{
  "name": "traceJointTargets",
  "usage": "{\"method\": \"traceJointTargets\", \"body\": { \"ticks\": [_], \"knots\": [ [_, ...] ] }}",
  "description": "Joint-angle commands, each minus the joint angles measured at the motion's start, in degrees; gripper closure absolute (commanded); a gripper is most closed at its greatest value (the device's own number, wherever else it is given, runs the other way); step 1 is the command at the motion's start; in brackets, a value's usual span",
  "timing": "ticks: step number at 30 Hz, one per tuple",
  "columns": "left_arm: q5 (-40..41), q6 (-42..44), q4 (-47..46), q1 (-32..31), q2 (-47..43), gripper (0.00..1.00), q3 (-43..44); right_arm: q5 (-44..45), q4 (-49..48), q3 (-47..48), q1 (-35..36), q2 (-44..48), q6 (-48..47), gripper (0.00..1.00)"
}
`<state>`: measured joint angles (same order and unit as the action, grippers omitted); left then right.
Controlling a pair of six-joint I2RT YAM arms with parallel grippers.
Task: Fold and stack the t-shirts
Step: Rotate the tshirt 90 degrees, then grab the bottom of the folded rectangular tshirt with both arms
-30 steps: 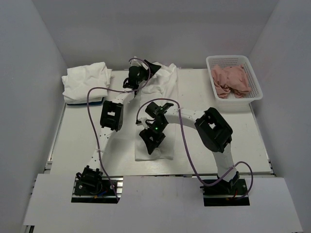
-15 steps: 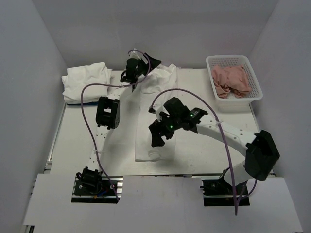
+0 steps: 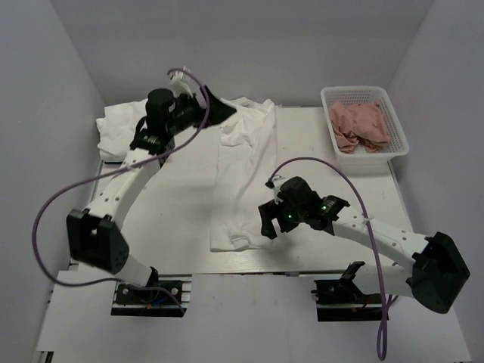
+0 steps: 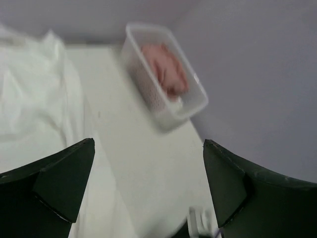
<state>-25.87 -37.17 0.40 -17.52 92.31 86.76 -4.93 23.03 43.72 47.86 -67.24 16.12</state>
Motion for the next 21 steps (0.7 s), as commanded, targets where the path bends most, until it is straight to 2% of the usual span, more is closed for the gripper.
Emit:
{"method": "traceJointTargets", "body": {
  "ticks": [1,2,4,6,8,10,11,16,21],
  "knots": [
    [2.3,2.02,15.93,-0.59,-6.5,0.0,-16.94,0.55,-5.08,-1.19,0.31,-2.44,-2.4,0.1],
    [2.31,1.49,17.42,-0.59,-11.49,0.0,-24.55,-1.21,-5.27,-0.32,0.66,-3.15,-5.71,0.1],
    [2.31,0.26,21.99,-0.59,-15.83,0.0,-31.27,-3.5,-6.93,1.01,1.01,-5.69,-6.89,0.1],
    [-0.83,-1.58,24.54,-0.59,-19.95,0.0,-42.15,-3.69,-6.34,3.19,1.54,-9.37,-7.68,0.11],
    [-1.64,-3.16,25.51,-1.11,-21.47,0.0,-46.4,-2.2,-5.37,4.35,2.06,-11.5,-7.59,0.15],
    [-1.64,-3.7,27.79,-1.11,-22.08,0.0,-49.04,0.52,-3.96,5.23,2.15,-13.35,-6.28,0.18],
    [-1.64,-3.7,28.77,-1.11,-22.09,0.0,-50.45,0.36,-3.43,4.8,2.15,-13.7,-6.19,0.22],
    [-2.51,-2.56,29.84,-2.96,-22.62,0.0,-52.48,-2.63,-4.22,1.46,3.3,-11.95,-8.2,0.24],
    [-1.83,-1.07,29.65,-6.47,-14.82,0.0,-53.1,-2.98,-4.22,0.75,4.35,-14.58,-9.88,0.3]
  ]
}}
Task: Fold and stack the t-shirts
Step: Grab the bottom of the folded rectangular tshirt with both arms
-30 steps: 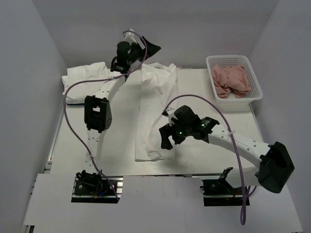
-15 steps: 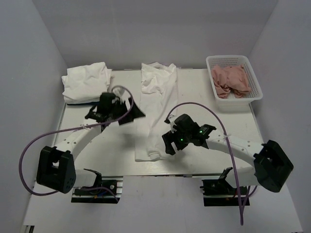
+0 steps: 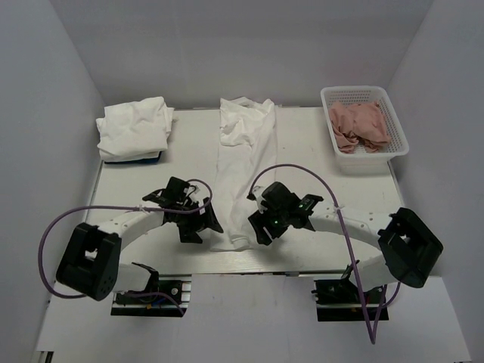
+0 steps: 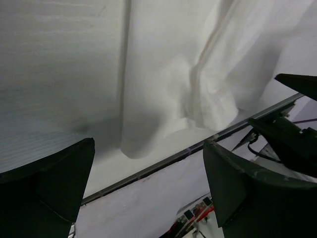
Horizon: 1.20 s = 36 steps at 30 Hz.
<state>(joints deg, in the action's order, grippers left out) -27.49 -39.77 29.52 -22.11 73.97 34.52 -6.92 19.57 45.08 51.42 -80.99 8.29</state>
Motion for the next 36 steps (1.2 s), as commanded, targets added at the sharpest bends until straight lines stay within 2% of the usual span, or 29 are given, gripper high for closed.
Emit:
{"method": "traceJointTargets", "body": {
  "ticks": [1,5,6,9,11,12,14,15,17,18,19,25,30,31,33,35,36],
  "knots": [
    [0.58,2.15,1.5,-1.89,4.41,0.0,-0.86,-0.82,-0.42,-0.52,0.88,-1.62,-2.4,0.32],
    [2.69,2.77,3.44,-4.26,5.57,0.08,-0.33,0.76,0.64,-0.86,1.32,-3.21,-1.88,0.36],
    [2.7,2.77,3.44,-5.22,5.57,0.14,-0.33,1.2,0.47,-1.31,1.4,-2.95,-1.62,0.4],
    [3.22,2.24,2.13,-7.33,8.63,0.26,-0.33,2.34,0.2,-1.75,1.4,-3.12,-1.18,0.5],
    [4.18,2.24,2.12,-8.73,10.48,0.34,-0.33,2.52,0.64,-1.92,1.4,-3.47,-0.65,0.51],
    [5.33,2.24,2.73,-8.74,12.05,0.48,-0.33,3.05,0.73,-2.1,1.49,-3.65,-0.47,0.57],
    [6.92,2.24,4.05,-9.44,12.6,0.63,-0.33,4.79,1.17,-2.98,1.58,-3.73,0.05,0.65],
    [7.53,2.24,4.06,-9.44,13.21,0.76,-0.33,5.07,1.34,-3.15,1.58,-3.21,0.84,0.76],
    [7.53,2.24,4.06,-9.97,13.21,0.87,-0.33,6.03,1.43,-3.16,1.49,-2.07,1.72,0.84],
    [7.53,1.46,4.06,-9.97,13.21,0.98,-0.33,6.3,1.69,-2.9,1.4,-0.15,2.16,0.87],
    [7.53,0.93,3.53,-9.97,13.21,1.0,-0.33,6.13,2.04,-2.89,1.32,0.91,3.12,0.89],
    [9.29,0.4,4.06,-9.97,12.69,1.0,-0.33,4.11,4.59,-5.0,1.23,9.97,7.43,0.86],
    [9.29,0.39,4.58,-9.97,12.69,1.0,-0.33,4.36,5.21,-12.63,1.14,16.12,12.35,0.82],
    [9.29,0.39,4.58,-9.97,12.69,1.0,-0.33,4.98,5.3,-14.13,1.23,17.61,13.06,0.66],
    [9.29,0.39,5.11,-9.97,12.69,1.0,-0.33,6.47,7.23,-15.36,1.23,18.32,14.99,0.64],
    [9.29,0.39,5.11,-9.97,12.69,1.0,-0.33,8.91,9.86,-15.64,1.23,19.38,15.7,0.49],
    [9.29,0.39,5.11,-9.97,12.69,1.0,-0.33,8.94,10.13,-15.9,1.32,19.73,16.13,0.37]
  ]
}}
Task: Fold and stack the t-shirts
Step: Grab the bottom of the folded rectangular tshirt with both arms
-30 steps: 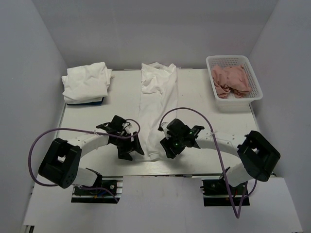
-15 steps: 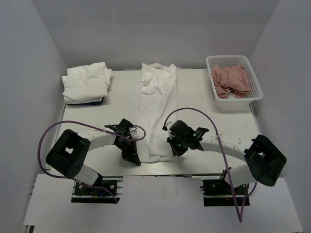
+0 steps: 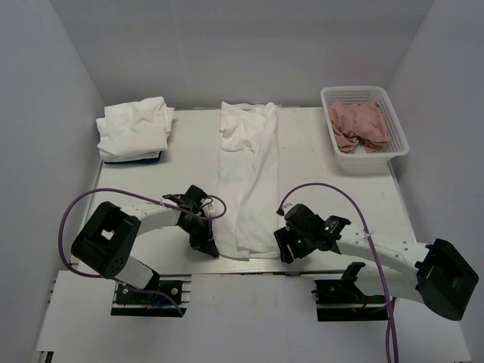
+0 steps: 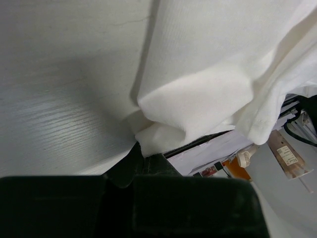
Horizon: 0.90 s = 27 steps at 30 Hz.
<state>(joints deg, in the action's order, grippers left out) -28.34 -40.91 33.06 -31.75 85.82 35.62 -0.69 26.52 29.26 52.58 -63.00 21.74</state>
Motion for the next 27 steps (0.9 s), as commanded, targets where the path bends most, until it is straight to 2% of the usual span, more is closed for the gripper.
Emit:
{"method": "traceJointTargets", "body": {
  "ticks": [1,3,6,10,15,18,20,21,22,23,24,27],
  "knots": [
    [9.62,1.53,1.57,-0.33,0.84,1.0,-1.43,2.19,3.18,0.36,0.16,1.92,2.96,0.27],
    [8.92,1.53,1.57,-0.33,0.84,1.0,-1.43,2.18,3.01,2.89,0.33,1.66,2.44,0.2],
    [8.91,1.53,1.57,-0.33,0.32,1.0,-0.9,1.92,-0.32,6.42,0.42,-0.09,-3.25,0.2],
    [8.39,1.0,1.57,-0.85,-0.74,1.0,-0.9,-3.79,-3.58,11.95,1.47,-5.63,-9.69,0.2],
    [8.39,0.48,1.57,-0.86,-0.74,1.0,-0.9,-4.32,-7.88,13.99,3.05,-13.72,-15.84,0.31],
    [7.86,0.48,1.57,-0.86,-0.74,1.0,-0.9,-4.06,-9.3,14.51,3.41,-17.15,-15.76,0.42],
    [7.86,-0.05,1.57,-0.86,-1.36,1.0,-0.9,-2.22,-8.77,14.78,3.59,-18.64,-15.06,0.54],
    [7.86,-0.05,1.57,-0.86,-1.36,1.0,-0.9,-1.08,-8.68,14.6,3.5,-18.91,-14.97,0.68],
    [7.86,-0.05,1.57,-0.86,-1.36,1.0,-0.9,-0.2,-8.42,14.43,3.58,-19.09,-14.36,0.78],
    [7.86,-0.05,1.57,-0.86,-1.36,1.0,-0.9,-0.63,-7.98,14.17,3.59,-18.65,-14.44,0.95],
    [7.86,-0.05,2.09,-0.86,-1.36,1.0,-0.9,-0.28,-7.02,14.08,3.59,-18.65,-14.09,1.0],
    [7.86,-0.05,2.1,-0.86,-1.36,1.0,-0.9,0.25,-3.25,13.72,3.76,-15.41,-11.46,1.0]
  ]
}}
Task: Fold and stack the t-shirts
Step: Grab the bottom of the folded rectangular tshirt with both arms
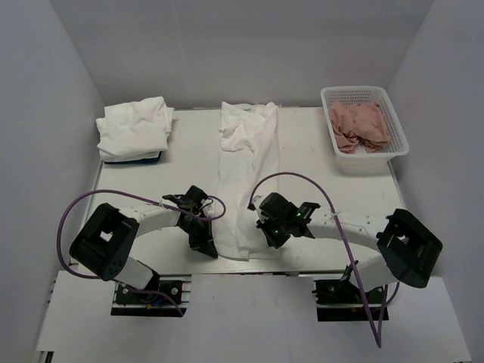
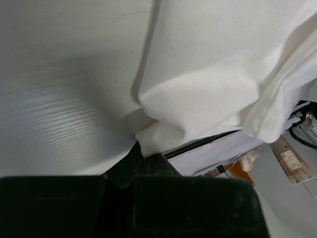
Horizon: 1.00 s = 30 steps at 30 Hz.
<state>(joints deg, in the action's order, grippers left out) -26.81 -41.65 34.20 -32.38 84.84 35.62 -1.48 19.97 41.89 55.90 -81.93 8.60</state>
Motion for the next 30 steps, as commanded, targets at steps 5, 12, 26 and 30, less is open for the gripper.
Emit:
{"method": "traceJointTargets", "body": {
  "ticks": [5,12,26,30],
  "knots": [
    [6.33,0.69,0.96,-0.23,-0.37,1.0,-0.9,0.25,6.93,-0.05,0.35,9.33,4.14,1.0],
    [6.33,0.69,1.49,-0.23,-0.37,1.0,-0.9,-3.71,9.47,-1.98,0.61,12.58,5.37,1.0],
    [5.1,0.16,3.07,-0.23,-2.92,1.0,-0.37,-2.75,10.71,-6.3,0.18,20.76,12.39,0.17],
    [3.7,-1.07,3.6,-0.23,-5.2,1.0,-0.37,0.68,9.48,-2.6,0.09,18.22,22.31,0.12]
  ]
}}
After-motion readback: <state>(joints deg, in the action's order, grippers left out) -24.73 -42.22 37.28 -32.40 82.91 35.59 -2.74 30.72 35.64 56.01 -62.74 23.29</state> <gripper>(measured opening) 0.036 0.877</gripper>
